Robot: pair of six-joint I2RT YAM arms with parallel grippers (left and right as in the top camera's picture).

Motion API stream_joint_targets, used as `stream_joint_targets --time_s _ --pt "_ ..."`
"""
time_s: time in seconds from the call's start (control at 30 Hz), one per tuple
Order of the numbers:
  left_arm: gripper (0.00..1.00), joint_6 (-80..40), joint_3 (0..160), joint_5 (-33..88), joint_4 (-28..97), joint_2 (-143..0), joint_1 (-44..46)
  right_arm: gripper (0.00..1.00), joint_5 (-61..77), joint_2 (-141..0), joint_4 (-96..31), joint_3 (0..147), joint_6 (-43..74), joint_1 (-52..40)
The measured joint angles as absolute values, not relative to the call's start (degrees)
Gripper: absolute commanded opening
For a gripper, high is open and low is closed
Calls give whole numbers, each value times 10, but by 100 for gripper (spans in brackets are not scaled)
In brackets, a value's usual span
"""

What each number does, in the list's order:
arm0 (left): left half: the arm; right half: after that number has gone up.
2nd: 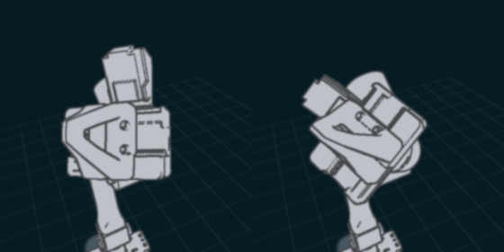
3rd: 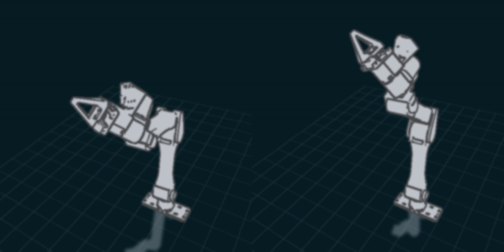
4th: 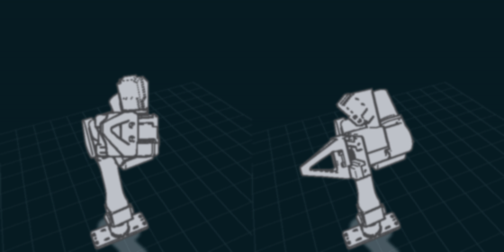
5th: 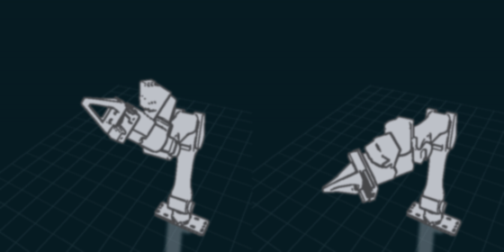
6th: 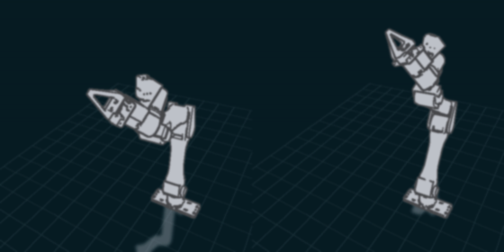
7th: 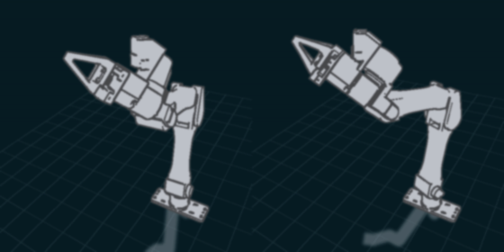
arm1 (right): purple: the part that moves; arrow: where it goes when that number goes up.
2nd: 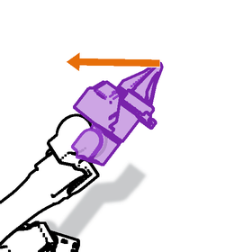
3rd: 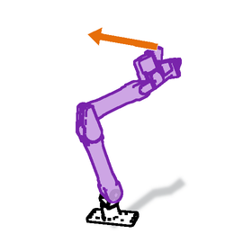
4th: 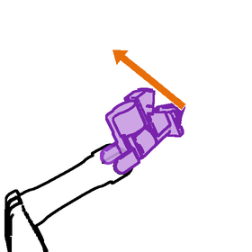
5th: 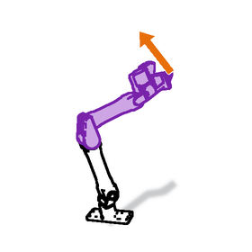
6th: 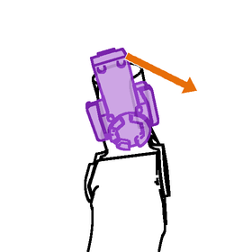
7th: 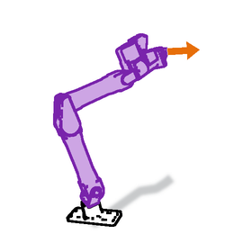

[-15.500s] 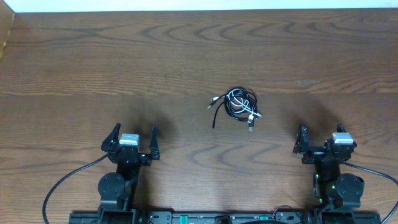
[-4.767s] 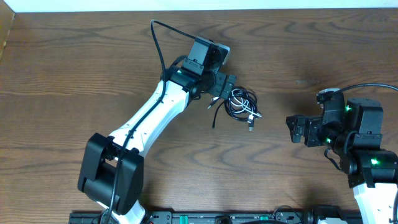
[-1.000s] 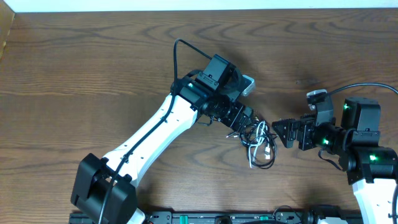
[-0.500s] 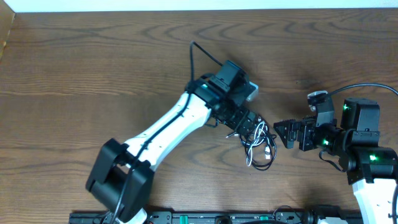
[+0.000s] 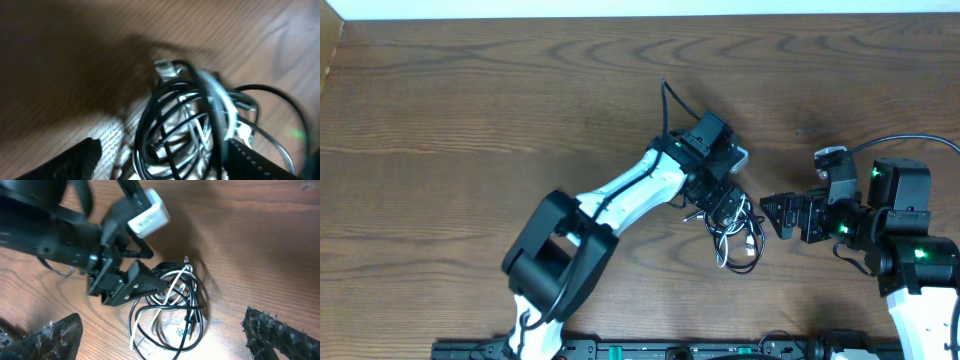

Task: Untangle cables
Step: 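Lift the cable bundle with the left gripper, letting loops hang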

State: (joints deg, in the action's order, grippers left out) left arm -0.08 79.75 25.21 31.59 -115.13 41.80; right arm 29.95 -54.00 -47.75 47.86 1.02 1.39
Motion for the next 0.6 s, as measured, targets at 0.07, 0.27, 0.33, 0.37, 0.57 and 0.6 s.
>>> stream_joint_targets --time_s 0.07,0.27,0.33,0.37,0.57,0.6 --pt "46 0 797 251 316 -1163 418 99 300 -540 -477 479 10 14" --pt "18 -1 797 252 315 -1169 418 99 297 -540 -477 479 10 14" --pt "7 -3 797 251 317 -1169 418 99 289 -540 -478 479 10 14" --pt "7 -1 797 252 317 -1169 418 99 285 -540 -479 479 10 14" --pt "7 -4 797 256 329 -1169 418 99 270 -540 -482 479 10 14" --pt "7 -4 797 256 332 -1168 417 99 269 -540 -482 479 10 14"
